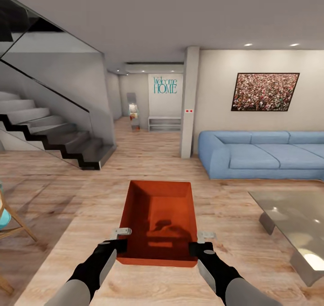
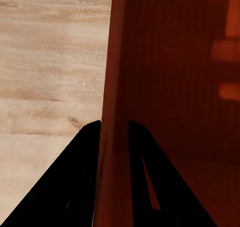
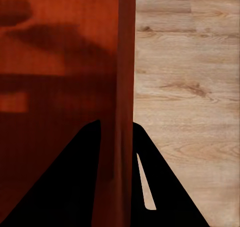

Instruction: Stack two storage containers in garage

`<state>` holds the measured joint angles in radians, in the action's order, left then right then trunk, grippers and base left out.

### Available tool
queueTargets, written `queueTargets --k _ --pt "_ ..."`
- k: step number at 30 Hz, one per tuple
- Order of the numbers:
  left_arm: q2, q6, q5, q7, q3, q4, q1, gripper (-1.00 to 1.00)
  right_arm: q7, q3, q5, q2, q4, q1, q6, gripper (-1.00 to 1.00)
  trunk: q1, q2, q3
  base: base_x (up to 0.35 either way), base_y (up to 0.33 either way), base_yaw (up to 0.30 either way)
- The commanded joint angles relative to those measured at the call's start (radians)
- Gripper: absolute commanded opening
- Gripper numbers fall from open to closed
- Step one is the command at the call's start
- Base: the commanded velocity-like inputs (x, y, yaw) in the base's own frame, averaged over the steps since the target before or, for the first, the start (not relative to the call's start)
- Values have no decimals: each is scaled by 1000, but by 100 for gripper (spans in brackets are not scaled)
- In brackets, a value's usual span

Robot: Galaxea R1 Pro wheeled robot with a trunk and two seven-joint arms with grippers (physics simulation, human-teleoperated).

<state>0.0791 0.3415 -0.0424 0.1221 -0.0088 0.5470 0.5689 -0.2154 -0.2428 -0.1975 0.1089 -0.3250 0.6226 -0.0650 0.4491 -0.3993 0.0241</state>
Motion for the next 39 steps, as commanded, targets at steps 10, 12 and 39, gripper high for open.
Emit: queueTargets --k 10,12,39 --pt "-1 8 18 42 12 4 0 -100 -19 9 8 -2 -4 0 -5 -100 1 -1 0 323 0 10" --pt "-1 8 18 42 12 4 0 -100 -19 12 6 -2 -4 0 -5 -100 1 -1 0 323 0 175" --pt "0 8 18 42 12 4 0 -100 -19 12 4 -3 -4 0 -4 -100 1 -1 0 323 0 83"
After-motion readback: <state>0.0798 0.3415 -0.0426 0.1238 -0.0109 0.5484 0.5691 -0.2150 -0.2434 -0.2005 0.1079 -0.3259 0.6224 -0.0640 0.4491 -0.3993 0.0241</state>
